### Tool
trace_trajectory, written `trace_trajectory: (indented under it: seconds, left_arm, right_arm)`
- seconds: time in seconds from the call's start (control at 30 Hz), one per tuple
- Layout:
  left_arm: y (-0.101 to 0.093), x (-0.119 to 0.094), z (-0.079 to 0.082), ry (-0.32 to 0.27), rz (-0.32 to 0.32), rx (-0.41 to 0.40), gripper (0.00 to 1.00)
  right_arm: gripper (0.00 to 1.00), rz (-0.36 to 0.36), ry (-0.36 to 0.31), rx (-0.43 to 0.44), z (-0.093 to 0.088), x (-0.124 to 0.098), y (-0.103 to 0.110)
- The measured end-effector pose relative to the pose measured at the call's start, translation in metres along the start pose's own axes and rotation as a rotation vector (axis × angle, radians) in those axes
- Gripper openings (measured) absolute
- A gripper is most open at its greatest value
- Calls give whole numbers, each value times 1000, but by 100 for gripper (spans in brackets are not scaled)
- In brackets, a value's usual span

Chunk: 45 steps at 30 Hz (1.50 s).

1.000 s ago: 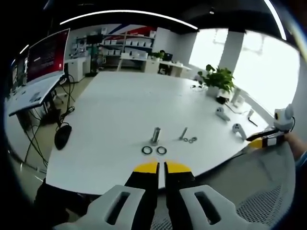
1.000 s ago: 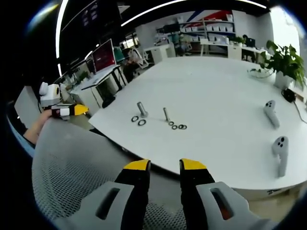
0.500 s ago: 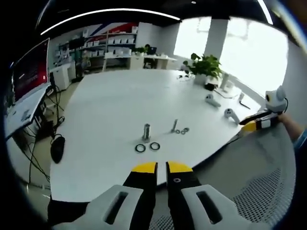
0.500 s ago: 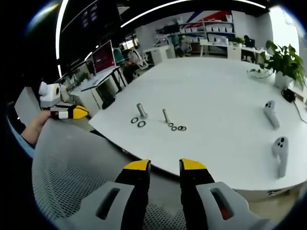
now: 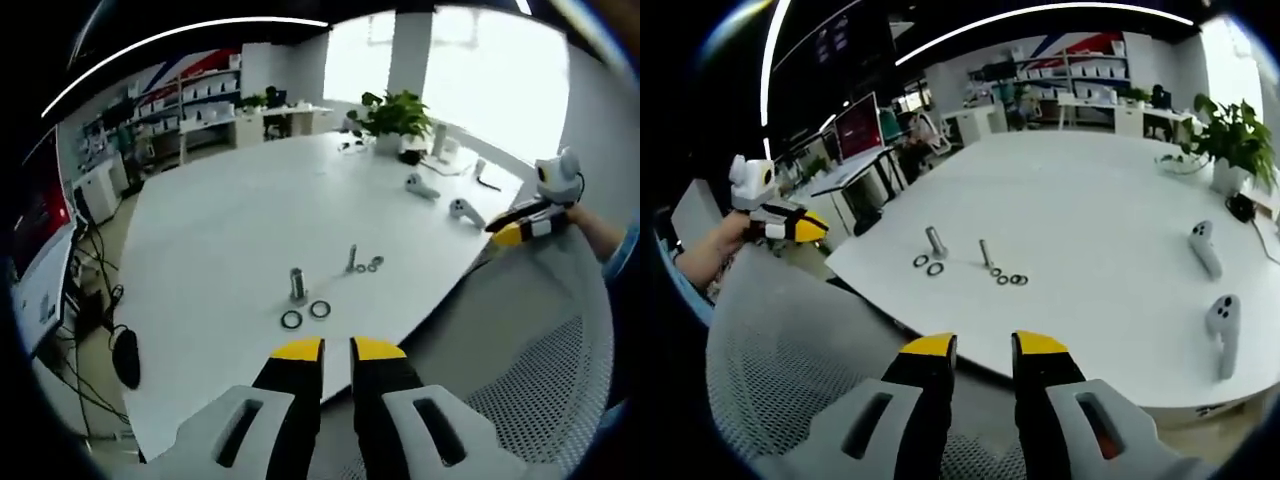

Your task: Place the washer onto the threaded stud by aligning its center hole with the stud, sliding it down to the base, and recovering from edge contact or off-axis alignment until the washer reaches the visible bottom stop.

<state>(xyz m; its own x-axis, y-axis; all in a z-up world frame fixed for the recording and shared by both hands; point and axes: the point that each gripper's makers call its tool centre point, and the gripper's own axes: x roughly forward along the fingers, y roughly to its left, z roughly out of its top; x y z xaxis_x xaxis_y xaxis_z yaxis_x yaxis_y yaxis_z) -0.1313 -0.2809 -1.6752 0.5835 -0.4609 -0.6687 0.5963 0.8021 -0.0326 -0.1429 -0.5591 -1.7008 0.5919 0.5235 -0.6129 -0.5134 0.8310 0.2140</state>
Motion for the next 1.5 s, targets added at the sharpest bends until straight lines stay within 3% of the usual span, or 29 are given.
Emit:
trace_trajectory:
  seconds: [0.17,0.37,0.47,0.63,0.77,0.9,1.1,1.17,1.3,1.5]
  left_arm:
    - [6,4,10,-5,-33,29,7]
    - [22,9,21,-45,-53,118,7]
    - [35,18,15,33,-62,144,8]
    - [40,41,16,59,-115,171,7]
    - [49,58,7,127,-129,192,7]
    - [41,70,-2,186,-217,107,8]
    - [49,86,-20,268,-204,161,9]
    - [52,90,-24,291,-198,177,9]
    - [74,99,-34,338,-127,284,8]
    - [69,107,-45,380,-162,268,8]
  right_arm:
    - [24,-9,-31,10,4,-2,-1]
    - [24,-7,-35,17,4,-2,-1]
    - [24,-9,-26,16,3,-2,-2]
    - [24,-12,-45,27,4,-3,-2]
    - [19,-16,-40,23,4,-3,-2]
    - [16,-8,-32,15,3,-3,-1]
    - [13,6,7,11,-3,-1,2]
    - [13,30,100,-16,-15,0,6]
    - [12,27,108,-15,-16,1,5]
    - [12,27,143,-16,-21,1,6]
